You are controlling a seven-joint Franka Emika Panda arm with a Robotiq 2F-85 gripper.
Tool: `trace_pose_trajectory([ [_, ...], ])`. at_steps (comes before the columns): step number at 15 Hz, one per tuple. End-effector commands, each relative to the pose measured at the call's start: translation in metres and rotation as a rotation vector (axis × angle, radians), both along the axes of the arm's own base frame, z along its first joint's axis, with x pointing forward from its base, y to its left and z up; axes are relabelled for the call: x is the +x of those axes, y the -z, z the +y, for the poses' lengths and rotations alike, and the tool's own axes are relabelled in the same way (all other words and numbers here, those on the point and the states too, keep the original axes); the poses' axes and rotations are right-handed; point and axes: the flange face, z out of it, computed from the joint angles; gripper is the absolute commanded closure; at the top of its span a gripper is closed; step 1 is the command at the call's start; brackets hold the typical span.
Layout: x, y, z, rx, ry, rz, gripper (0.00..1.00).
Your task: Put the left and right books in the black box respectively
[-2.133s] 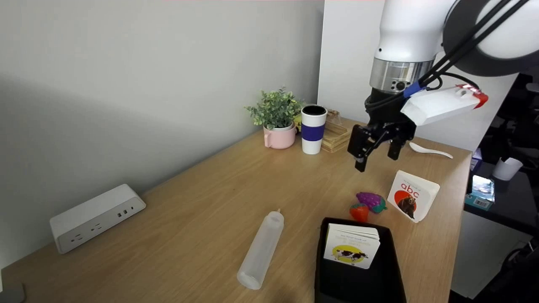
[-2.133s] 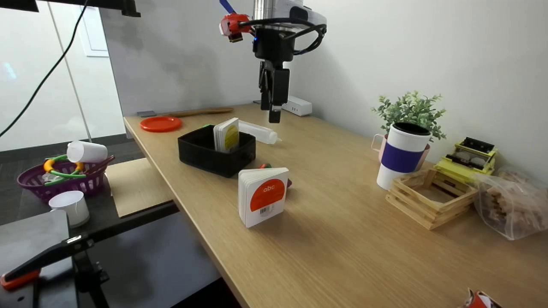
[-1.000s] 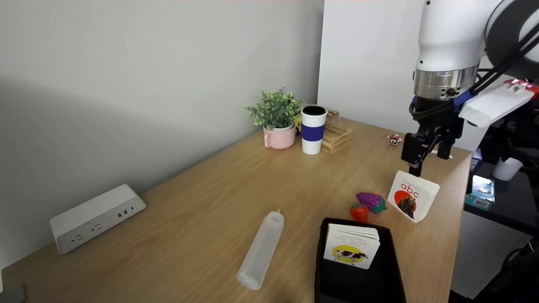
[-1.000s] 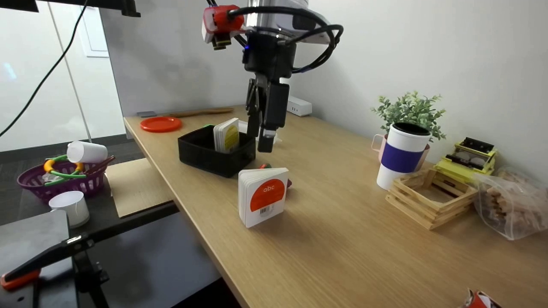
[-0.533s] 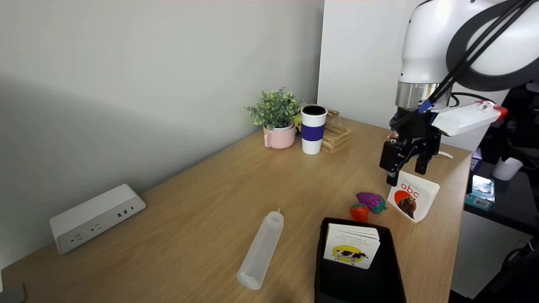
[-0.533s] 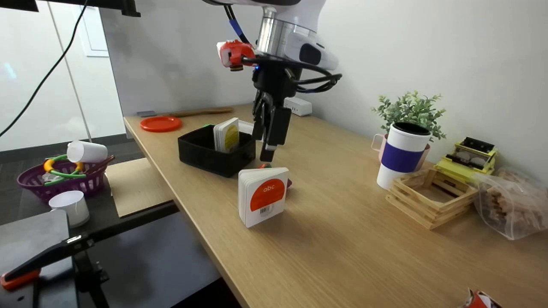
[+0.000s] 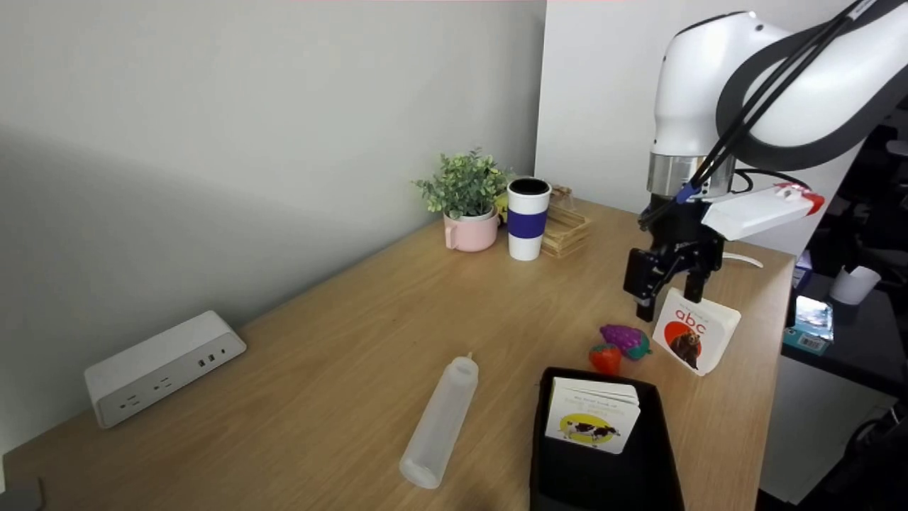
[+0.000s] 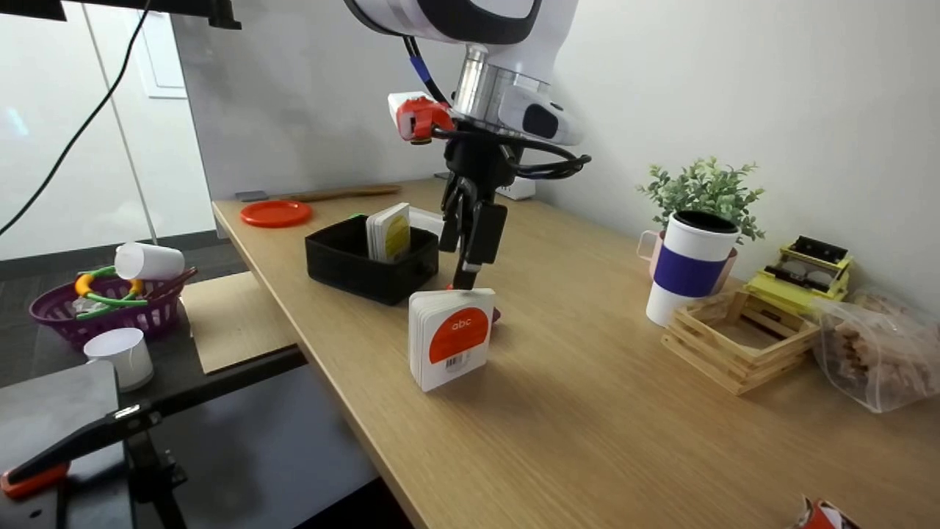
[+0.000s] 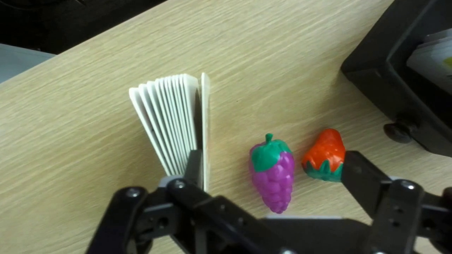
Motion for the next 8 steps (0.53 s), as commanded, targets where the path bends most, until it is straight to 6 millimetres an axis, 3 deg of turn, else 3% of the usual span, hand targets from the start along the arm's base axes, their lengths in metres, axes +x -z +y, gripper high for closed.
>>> trace_pose_trajectory([
  [1,0.0003,-0.0004,0.0,0.0,0.0,0.001,0.0],
  [8,0.0012,0.001,0.0,-0.002,0.013,0.006,0.0],
])
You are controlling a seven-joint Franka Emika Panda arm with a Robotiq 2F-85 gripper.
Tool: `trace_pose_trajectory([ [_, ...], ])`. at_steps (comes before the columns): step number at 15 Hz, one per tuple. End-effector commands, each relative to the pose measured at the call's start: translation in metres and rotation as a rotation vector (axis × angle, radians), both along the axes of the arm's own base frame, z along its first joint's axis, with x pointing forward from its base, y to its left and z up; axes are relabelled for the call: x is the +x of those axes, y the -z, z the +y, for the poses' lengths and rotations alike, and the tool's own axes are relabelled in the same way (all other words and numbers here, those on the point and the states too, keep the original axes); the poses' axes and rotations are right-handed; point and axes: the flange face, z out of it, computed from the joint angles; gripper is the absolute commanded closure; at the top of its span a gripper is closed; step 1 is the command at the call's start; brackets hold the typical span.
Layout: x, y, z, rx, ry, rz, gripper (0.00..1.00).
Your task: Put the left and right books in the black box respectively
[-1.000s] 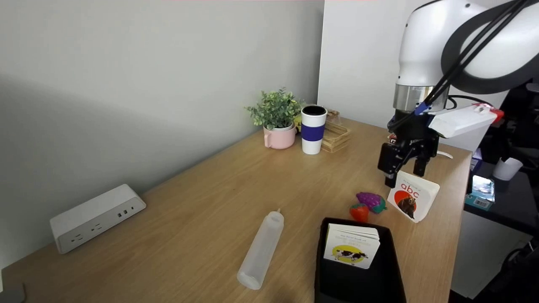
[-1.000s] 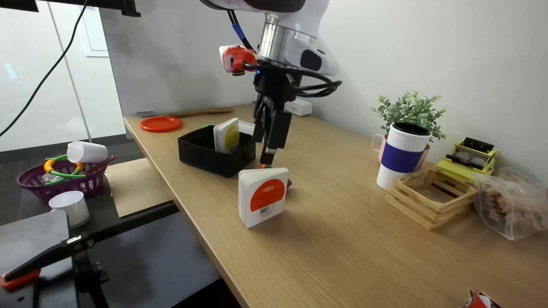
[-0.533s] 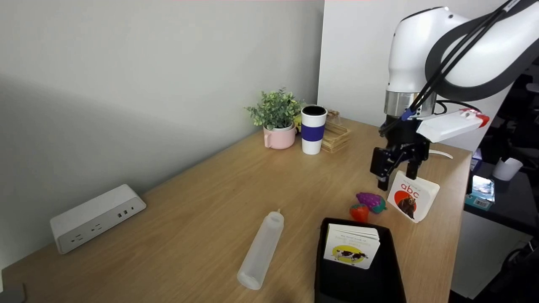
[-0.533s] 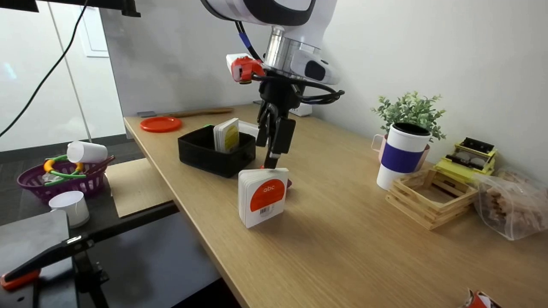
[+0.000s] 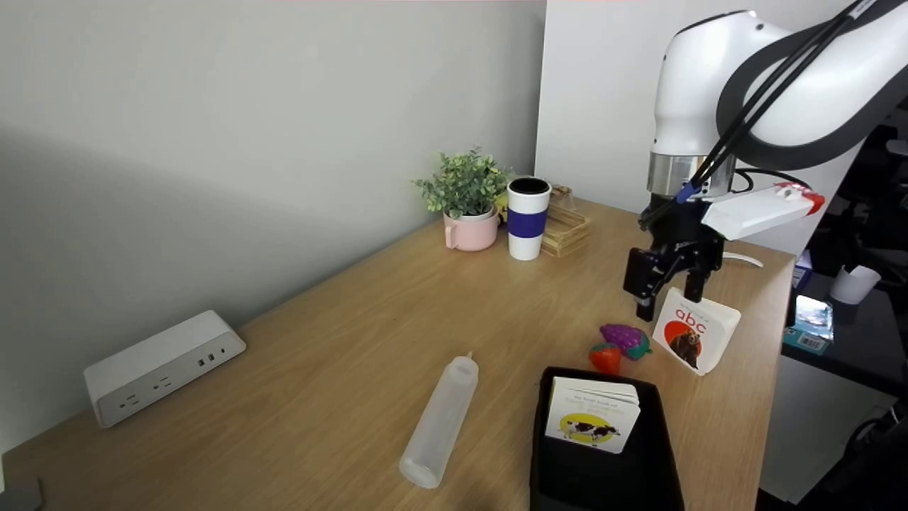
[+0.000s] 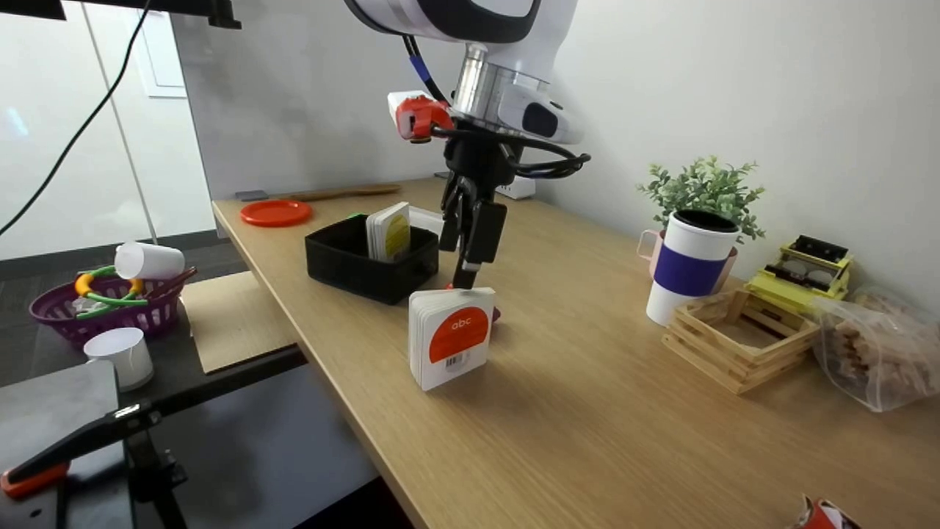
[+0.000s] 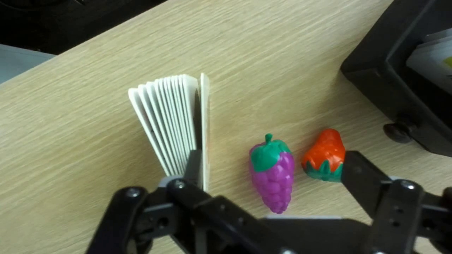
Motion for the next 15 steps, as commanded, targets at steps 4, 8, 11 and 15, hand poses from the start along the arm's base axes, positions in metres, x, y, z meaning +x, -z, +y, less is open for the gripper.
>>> trace_pose_trajectory([
  [4,0.0,-0.002,0.0,-0.015,0.026,0.003,0.0],
  [8,-0.002,-0.003,-0.005,-0.026,0.047,0.001,0.0],
  [11,-0.003,-0.005,-0.012,-0.021,0.066,-0.001,0.0],
  [15,-0.007,-0.004,-0.024,-0.022,0.082,0.002,0.0],
])
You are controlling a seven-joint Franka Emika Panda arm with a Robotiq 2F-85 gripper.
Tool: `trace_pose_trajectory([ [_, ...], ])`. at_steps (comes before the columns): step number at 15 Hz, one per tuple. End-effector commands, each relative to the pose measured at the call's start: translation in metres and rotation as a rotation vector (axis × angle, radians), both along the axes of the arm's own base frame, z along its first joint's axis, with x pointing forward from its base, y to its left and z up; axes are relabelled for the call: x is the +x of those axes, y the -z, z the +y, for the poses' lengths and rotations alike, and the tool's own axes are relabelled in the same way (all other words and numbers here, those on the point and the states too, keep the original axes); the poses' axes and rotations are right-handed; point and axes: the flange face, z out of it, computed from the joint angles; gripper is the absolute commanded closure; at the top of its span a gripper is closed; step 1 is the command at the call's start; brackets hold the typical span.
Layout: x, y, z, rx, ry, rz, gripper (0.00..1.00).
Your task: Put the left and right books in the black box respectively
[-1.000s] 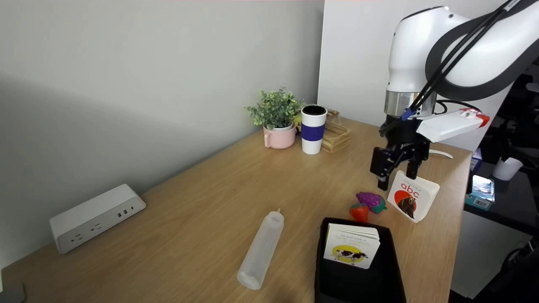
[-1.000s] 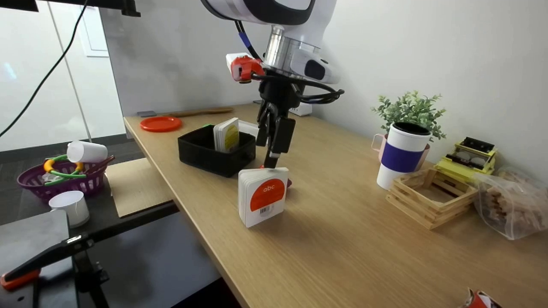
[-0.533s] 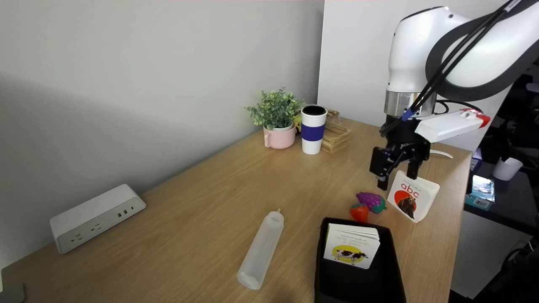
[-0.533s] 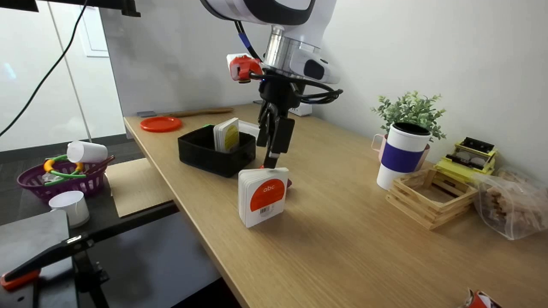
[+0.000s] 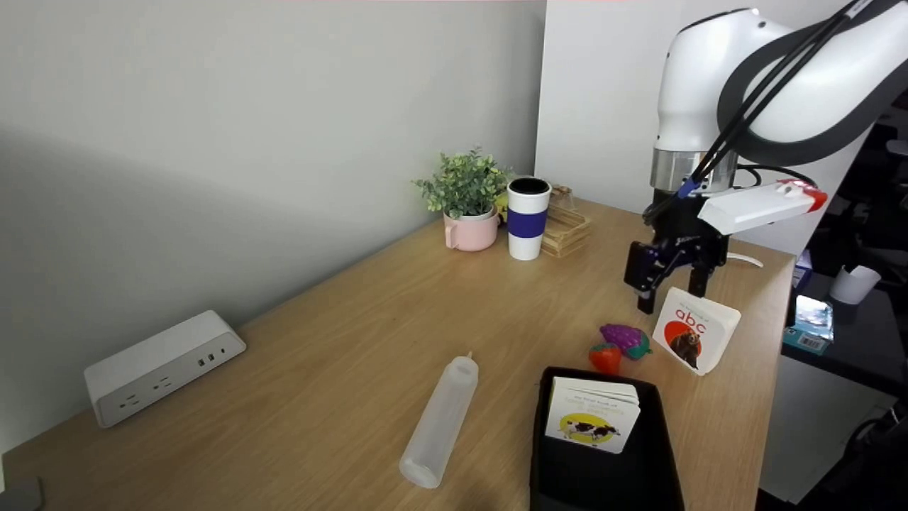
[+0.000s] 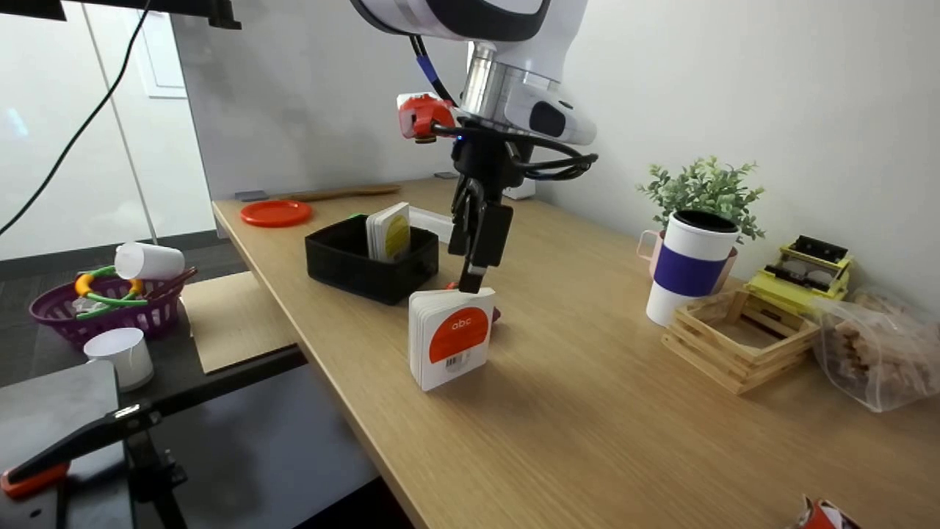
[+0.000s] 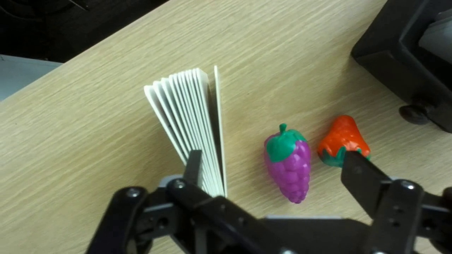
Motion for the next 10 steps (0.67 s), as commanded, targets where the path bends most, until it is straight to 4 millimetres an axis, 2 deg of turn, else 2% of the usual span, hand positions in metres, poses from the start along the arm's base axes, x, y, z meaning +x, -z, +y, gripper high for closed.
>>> trace_pose_trajectory([
  [1,-0.008,-0.002,-0.014,-0.005,0.018,0.006,0.0],
  [10,-0.025,0.013,-0.035,-0.021,-0.024,0.073,0.0],
])
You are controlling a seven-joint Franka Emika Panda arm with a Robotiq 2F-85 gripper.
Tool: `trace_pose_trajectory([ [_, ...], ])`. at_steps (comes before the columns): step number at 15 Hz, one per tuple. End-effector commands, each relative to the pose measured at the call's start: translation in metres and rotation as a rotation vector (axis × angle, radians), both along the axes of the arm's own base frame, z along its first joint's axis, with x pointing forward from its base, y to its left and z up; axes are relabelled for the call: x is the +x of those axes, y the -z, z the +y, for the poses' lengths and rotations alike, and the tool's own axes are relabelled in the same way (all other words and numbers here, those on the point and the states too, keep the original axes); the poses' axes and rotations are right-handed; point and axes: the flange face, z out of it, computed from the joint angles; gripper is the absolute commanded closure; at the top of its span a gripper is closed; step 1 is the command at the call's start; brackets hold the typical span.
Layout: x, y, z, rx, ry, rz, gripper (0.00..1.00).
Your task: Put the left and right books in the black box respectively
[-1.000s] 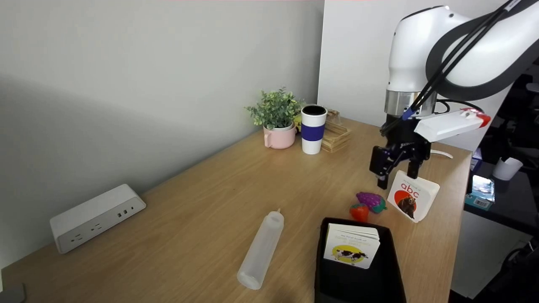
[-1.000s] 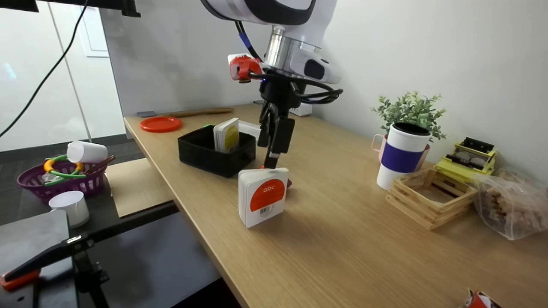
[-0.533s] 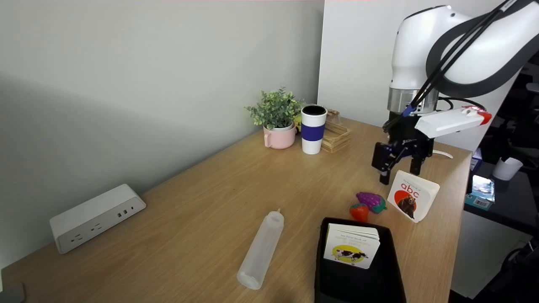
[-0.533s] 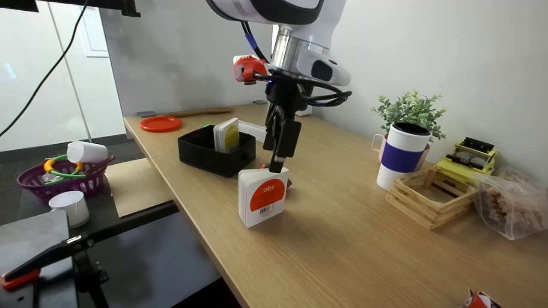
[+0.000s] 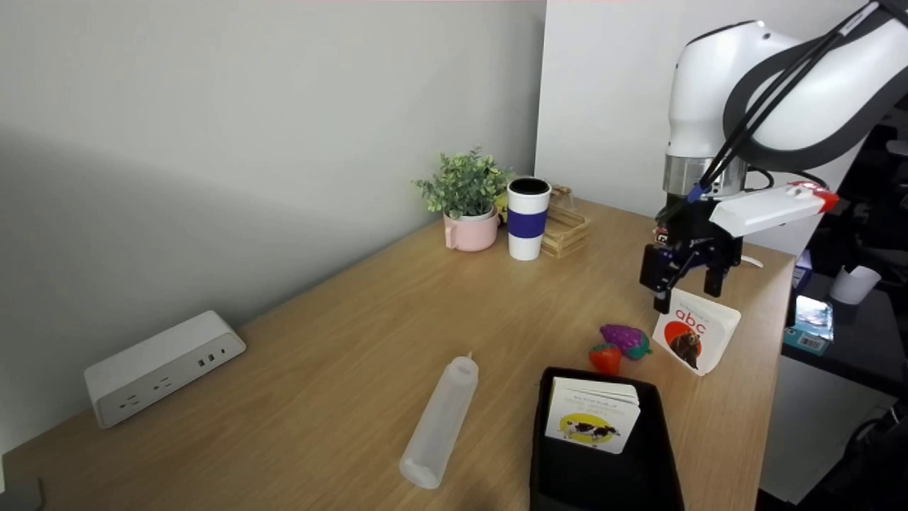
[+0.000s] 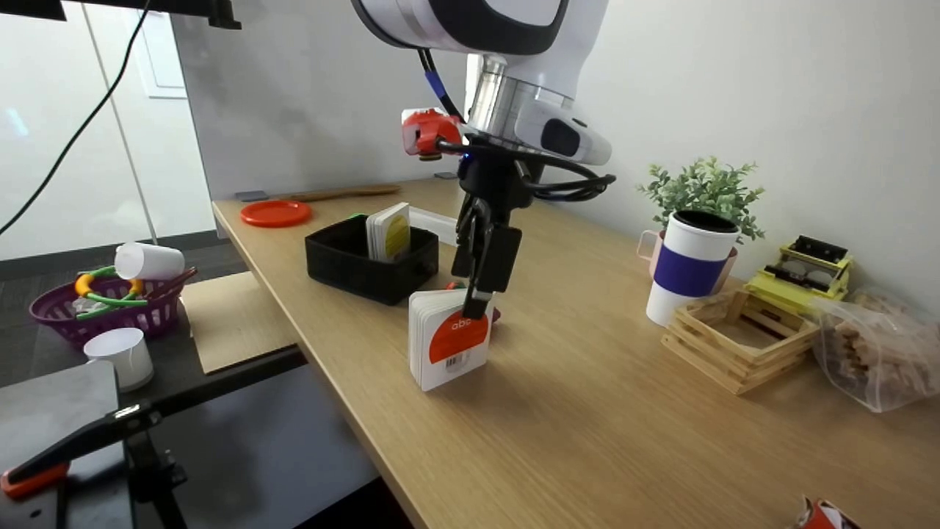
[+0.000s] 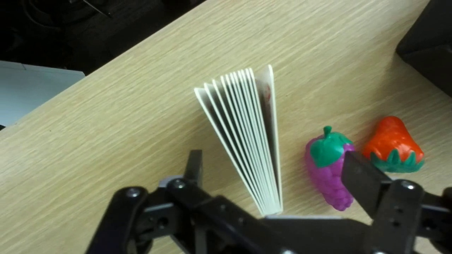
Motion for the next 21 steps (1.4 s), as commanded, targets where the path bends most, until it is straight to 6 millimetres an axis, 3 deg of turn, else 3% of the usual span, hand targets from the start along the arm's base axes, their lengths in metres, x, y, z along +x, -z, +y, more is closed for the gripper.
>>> trace_pose_trajectory([
  [1,-0.014,0.003,-0.01,-0.001,-0.054,0.048,0.0],
  [9,-0.019,0.007,-0.019,0.012,-0.09,0.095,0.01],
  [10,-0.019,0.008,-0.02,0.013,-0.091,0.098,0.26],
  [11,-0.019,0.008,-0.02,0.015,-0.092,0.1,0.27],
  [21,-0.022,0.008,-0.024,0.013,-0.093,0.106,0.99],
])
